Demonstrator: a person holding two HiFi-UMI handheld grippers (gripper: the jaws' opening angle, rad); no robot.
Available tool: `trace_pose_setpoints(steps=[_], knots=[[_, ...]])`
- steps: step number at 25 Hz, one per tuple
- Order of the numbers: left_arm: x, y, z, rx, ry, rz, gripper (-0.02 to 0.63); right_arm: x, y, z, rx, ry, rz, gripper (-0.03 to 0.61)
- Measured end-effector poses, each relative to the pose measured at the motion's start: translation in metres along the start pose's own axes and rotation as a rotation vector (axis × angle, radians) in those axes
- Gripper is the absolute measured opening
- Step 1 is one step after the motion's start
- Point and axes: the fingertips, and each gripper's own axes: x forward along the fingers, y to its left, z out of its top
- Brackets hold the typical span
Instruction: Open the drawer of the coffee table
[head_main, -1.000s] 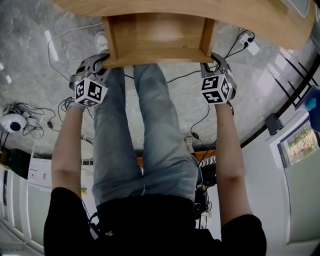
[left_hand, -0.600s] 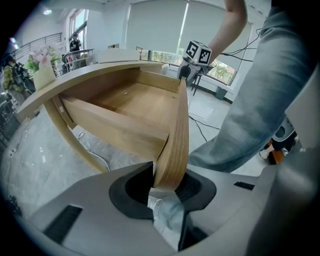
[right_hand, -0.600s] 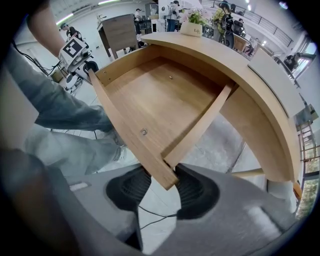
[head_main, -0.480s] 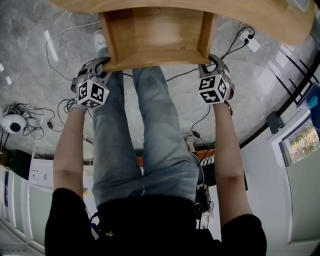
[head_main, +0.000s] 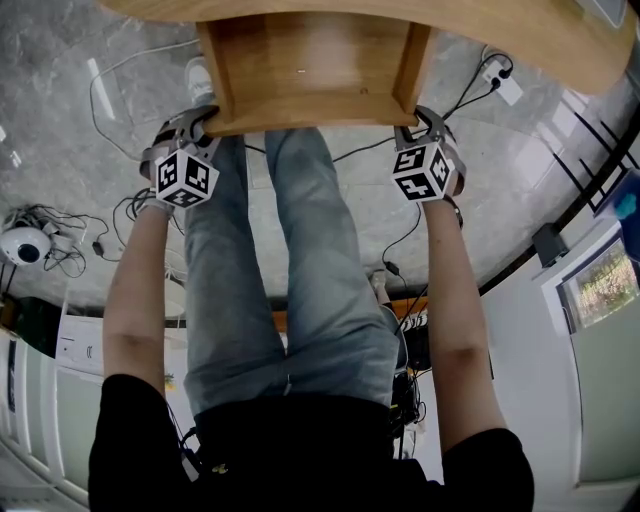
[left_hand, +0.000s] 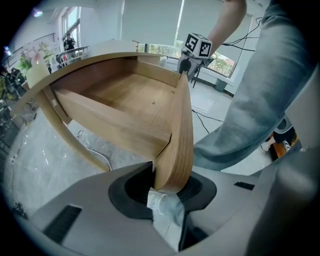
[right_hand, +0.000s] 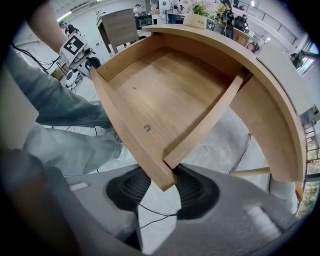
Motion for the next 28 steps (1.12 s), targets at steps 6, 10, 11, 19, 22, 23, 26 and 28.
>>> trace_pose_setpoints(steps=[6,10,11,19,22,23,26,28], knots=[[0.009,0.009,-0.005,0.043,0.018,0.016,0.120,0.012,0.003,-0.001,-0.005,0.011,0.004,0.146],[0.014,0.015,-0.009,0.062,0.027,0.027,0.123,0.019,0.005,0.000,-0.008,0.020,0.002,0.149],[0.015,0.016,-0.010,0.066,0.028,0.029,0.123,0.021,0.006,0.001,-0.009,0.022,0.001,0.149],[0.023,0.019,-0.014,0.087,0.026,0.047,0.124,0.031,0.006,0.000,-0.019,0.029,-0.007,0.152],[0.023,0.019,-0.015,0.080,0.015,0.045,0.127,0.031,0.006,0.001,-0.013,0.023,-0.015,0.153],[0.023,0.019,-0.015,0.077,0.013,0.043,0.130,0.031,0.007,0.001,-0.011,0.023,-0.017,0.153],[0.022,0.018,-0.015,0.058,0.013,0.032,0.138,0.031,0.008,0.001,-0.006,0.027,-0.014,0.158],[0.023,0.019,-0.016,0.044,0.016,0.026,0.147,0.032,0.008,0.002,-0.007,0.029,-0.014,0.161]])
